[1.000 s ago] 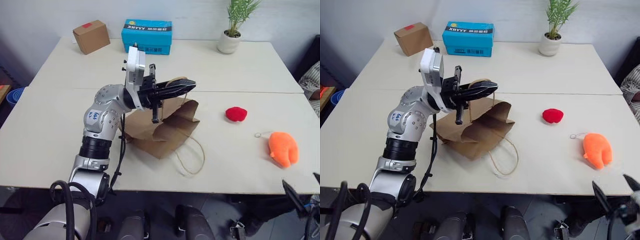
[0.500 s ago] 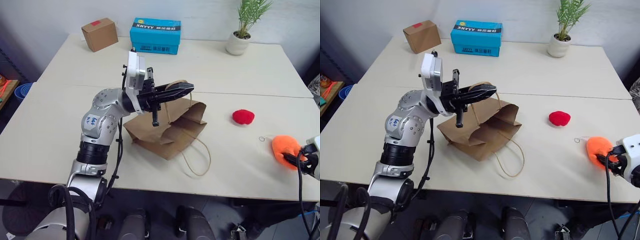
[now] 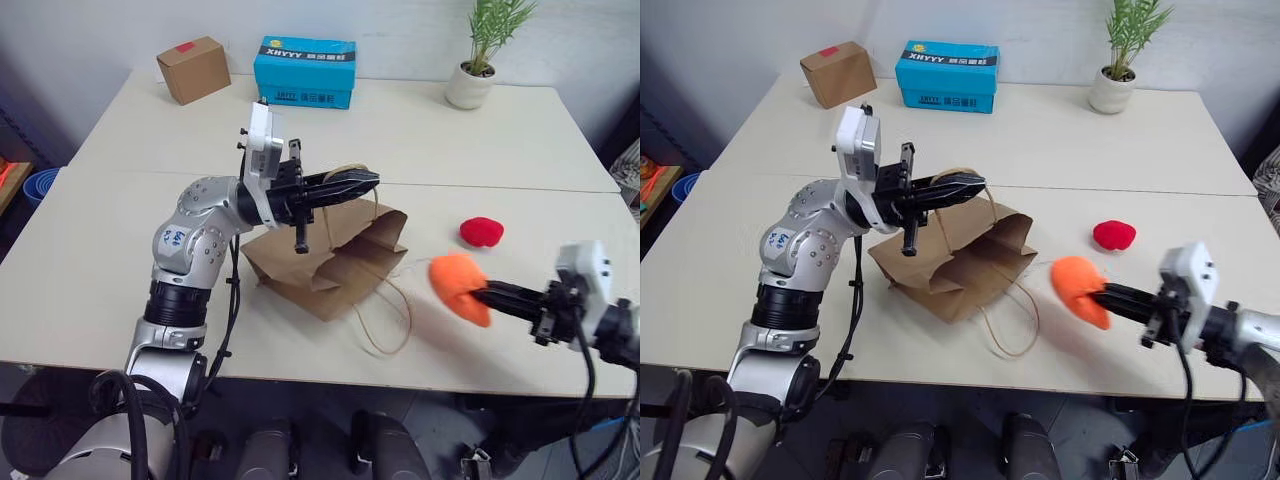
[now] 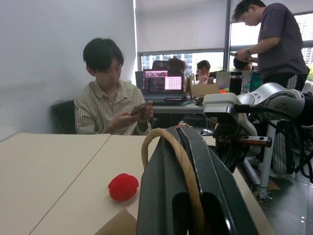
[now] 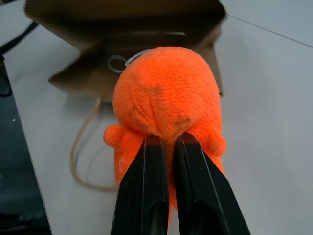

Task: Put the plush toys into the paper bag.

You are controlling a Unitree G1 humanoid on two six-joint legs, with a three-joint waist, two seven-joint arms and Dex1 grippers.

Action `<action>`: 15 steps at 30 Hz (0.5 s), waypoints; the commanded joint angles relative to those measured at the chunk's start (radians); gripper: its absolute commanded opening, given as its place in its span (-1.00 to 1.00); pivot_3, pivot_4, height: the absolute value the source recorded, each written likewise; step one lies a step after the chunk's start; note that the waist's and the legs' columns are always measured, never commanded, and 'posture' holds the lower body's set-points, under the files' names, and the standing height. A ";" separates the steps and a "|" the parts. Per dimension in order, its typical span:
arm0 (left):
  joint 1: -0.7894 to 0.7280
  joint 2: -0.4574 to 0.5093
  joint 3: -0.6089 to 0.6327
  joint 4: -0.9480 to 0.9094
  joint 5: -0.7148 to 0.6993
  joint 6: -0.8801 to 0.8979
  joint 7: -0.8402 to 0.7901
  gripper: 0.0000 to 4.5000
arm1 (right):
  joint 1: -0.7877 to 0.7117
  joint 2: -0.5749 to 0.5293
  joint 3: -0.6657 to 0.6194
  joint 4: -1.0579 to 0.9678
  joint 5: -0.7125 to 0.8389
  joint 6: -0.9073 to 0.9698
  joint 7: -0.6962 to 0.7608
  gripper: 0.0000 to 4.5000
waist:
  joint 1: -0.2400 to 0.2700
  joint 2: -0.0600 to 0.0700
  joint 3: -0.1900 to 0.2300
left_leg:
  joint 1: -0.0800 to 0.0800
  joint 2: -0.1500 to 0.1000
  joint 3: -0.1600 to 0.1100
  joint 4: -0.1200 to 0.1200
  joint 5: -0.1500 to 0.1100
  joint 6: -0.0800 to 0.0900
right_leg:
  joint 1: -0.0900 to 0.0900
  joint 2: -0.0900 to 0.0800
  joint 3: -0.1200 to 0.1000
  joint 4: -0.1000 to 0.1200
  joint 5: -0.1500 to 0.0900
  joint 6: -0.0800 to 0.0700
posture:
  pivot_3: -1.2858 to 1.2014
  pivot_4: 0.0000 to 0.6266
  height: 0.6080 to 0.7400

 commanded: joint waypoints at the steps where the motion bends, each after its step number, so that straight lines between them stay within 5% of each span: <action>1: -0.036 -0.013 0.002 -0.008 -0.022 0.008 -0.014 -1.00 | -0.135 0.057 0.156 -0.051 0.001 0.076 -0.106 -0.99 | 0.000 0.000 0.000 | -0.001 0.000 0.000 0.000 0.000 0.000 | -0.001 0.000 0.000 0.000 0.000 0.000 | 0.03 -0.52 1.00; 7: -0.055 -0.034 0.004 -0.013 -0.059 0.056 -0.044 -1.00 | -0.475 0.209 0.458 0.145 -0.184 0.116 -0.207 -0.99 | -0.004 0.000 0.000 | -0.003 -0.002 0.001 0.001 0.000 0.001 | -0.003 0.000 -0.001 0.000 0.000 0.000 | 0.03 -0.52 1.00; 15: -0.060 -0.053 0.017 0.004 -0.059 0.047 -0.053 -1.00 | -0.612 0.373 0.602 0.280 -0.342 0.115 -0.296 -0.99 | -0.001 0.000 0.000 | -0.014 -0.003 0.002 0.002 0.001 0.002 | -0.015 0.002 -0.003 0.005 0.000 -0.001 | 0.03 -0.52 1.00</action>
